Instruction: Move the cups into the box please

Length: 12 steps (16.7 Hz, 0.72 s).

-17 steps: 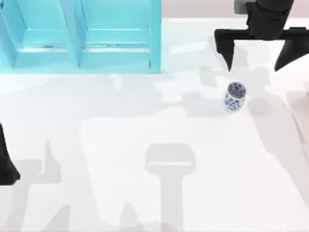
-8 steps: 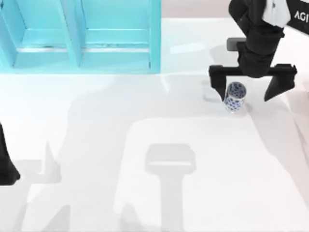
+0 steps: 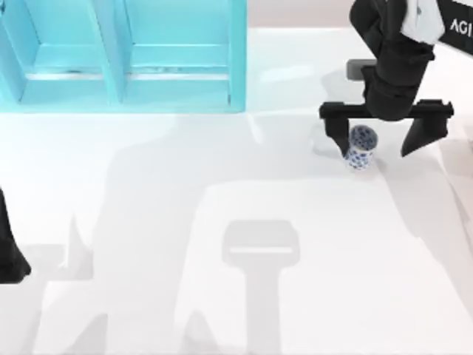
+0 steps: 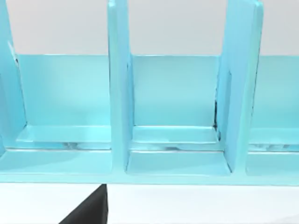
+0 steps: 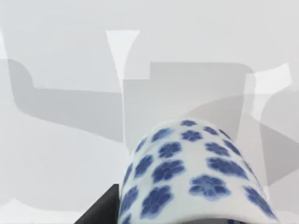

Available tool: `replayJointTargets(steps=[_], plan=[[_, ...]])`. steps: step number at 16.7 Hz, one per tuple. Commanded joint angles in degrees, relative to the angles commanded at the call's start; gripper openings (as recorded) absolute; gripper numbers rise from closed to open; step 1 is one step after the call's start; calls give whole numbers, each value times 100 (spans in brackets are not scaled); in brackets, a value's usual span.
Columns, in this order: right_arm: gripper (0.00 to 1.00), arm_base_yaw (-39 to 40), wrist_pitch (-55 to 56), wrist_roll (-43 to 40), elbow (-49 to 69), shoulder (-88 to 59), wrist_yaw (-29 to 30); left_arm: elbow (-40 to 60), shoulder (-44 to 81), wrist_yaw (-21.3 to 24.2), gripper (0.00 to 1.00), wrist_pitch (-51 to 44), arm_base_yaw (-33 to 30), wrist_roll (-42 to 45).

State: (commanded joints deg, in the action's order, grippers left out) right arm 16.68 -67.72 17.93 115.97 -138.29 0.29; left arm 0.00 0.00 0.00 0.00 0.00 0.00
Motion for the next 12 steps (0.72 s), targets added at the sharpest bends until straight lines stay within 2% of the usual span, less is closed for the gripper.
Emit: replayJointTargets(steps=[10, 12], plan=[[2, 0, 0, 0, 0, 0, 0, 0, 0, 0, 100, 0, 0, 0], [0, 0, 0, 0, 0, 0, 0, 0, 0, 0, 100, 0, 0, 0]])
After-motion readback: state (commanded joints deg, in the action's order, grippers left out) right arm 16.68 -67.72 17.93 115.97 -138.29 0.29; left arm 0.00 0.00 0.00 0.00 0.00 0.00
